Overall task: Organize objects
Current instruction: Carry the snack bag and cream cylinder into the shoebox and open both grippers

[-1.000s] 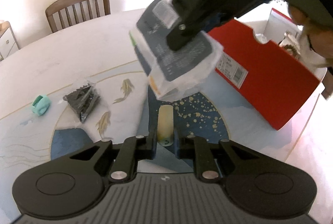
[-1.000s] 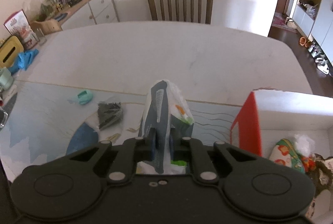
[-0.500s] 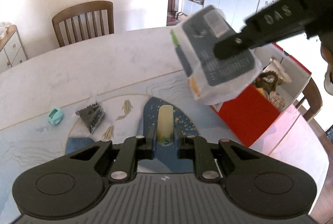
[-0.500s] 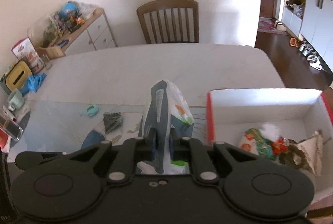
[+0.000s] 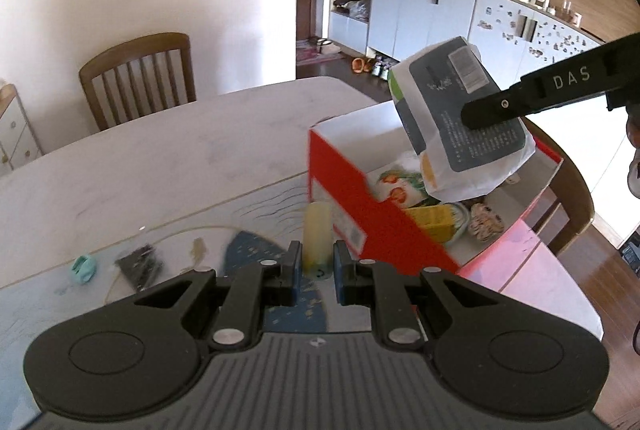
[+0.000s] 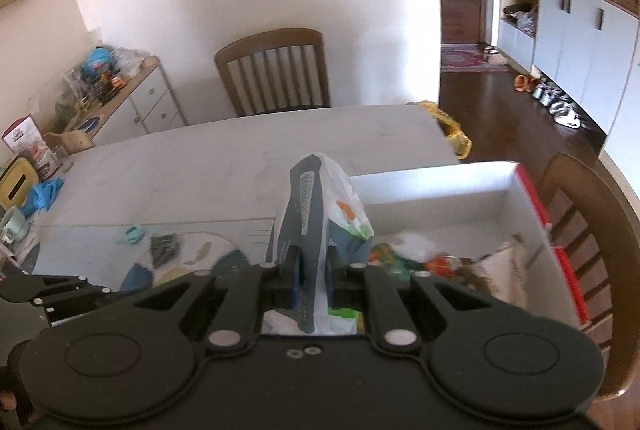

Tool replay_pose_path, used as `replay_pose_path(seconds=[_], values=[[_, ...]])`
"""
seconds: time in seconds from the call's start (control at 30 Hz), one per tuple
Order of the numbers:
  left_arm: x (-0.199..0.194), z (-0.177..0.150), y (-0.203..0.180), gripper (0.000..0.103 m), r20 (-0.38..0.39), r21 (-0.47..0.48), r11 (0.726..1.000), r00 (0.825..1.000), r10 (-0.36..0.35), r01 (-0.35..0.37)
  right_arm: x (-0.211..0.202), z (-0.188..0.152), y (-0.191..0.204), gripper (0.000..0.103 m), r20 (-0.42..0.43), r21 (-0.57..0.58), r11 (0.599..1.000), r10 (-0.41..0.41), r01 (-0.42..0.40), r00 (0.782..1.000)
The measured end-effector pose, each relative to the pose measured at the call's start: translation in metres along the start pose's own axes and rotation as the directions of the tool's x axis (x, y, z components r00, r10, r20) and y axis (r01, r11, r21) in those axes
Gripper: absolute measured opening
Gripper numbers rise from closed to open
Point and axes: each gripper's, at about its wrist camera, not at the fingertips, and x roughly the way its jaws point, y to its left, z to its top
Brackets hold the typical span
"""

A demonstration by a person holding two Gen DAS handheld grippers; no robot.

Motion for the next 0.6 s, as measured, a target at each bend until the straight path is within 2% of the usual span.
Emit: replay_pose_path(seconds=[0.23,0.6], values=[[0.013,0.02,-0.034,0.015,0.005,0.028,0.999,1.0,-0.017,0.017,-0.008,-0.004,-0.044,0.011,0.008,0.026,0.999,-0.042,0.042,0.999],[0.051,0.049,-0.095,0.015,-0.001,0.105,0.994,0.999,-0.043,0.042,-0.003,-0.016,-0.109,0.011,-0.03,0.06,0.995,-0.08,0.081,0.996]])
